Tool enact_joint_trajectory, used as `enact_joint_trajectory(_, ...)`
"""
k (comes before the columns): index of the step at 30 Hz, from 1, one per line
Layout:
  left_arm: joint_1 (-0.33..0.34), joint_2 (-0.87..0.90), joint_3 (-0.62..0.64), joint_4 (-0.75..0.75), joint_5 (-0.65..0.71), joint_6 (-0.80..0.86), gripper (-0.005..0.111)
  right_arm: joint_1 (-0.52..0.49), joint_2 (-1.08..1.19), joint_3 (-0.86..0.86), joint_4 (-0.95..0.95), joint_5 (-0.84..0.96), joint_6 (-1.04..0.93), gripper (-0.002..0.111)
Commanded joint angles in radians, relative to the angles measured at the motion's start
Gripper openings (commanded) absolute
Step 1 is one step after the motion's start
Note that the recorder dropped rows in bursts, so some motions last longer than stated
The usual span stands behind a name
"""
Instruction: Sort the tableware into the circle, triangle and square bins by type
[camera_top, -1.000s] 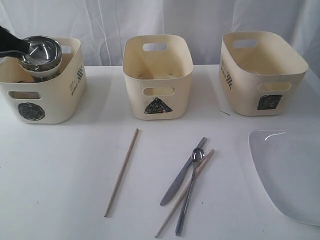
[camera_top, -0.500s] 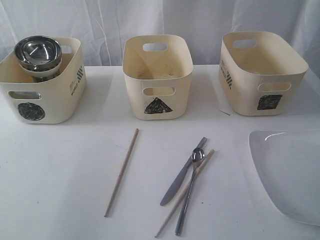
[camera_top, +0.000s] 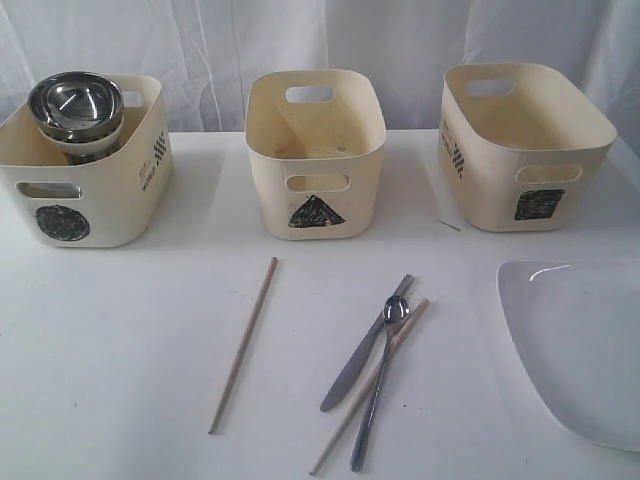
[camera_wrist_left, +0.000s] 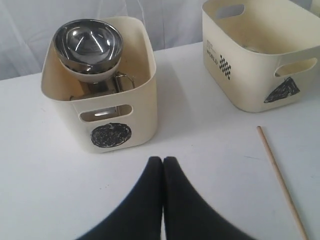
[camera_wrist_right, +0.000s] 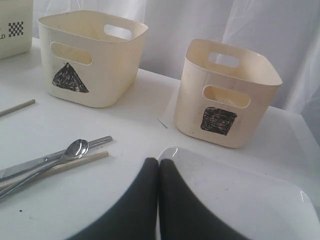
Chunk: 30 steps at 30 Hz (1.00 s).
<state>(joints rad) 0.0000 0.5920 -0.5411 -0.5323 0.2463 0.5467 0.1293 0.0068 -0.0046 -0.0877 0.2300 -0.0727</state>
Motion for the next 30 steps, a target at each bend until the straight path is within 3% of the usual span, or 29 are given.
enact_joint_trajectory(1, -0.002, -0.036, 0.005, 0.007, -0.001, 0.012, 0.0, 0.003, -0.007, 0.005, -0.005, -0.011, -0.002, 0.0)
enact_joint_trajectory(15, -0.002, -0.053, 0.039, 0.002, 0.016, 0.012, 0.0, 0.003, -0.007, 0.005, -0.005, -0.011, -0.002, 0.0)
enact_joint_trajectory(18, -0.002, -0.134, 0.114, 0.092, -0.002, 0.008, 0.0, 0.003, -0.007, 0.005, -0.005, -0.011, -0.002, 0.0)
enact_joint_trajectory(22, -0.002, -0.294, 0.287, 0.29, -0.132, 0.008, 0.0, 0.003, -0.007, 0.005, -0.005, -0.011, -0.002, 0.0)
enact_joint_trajectory(26, -0.002, -0.431, 0.435, 0.29, -0.286, -0.038, 0.0, 0.003, -0.007, 0.005, -0.005, -0.011, -0.002, 0.0)
enact_joint_trajectory(30, -0.002, -0.513, 0.519, 0.301, -0.334, -0.161, 0.0, 0.003, -0.007, 0.005, -0.005, -0.011, -0.002, 0.0)
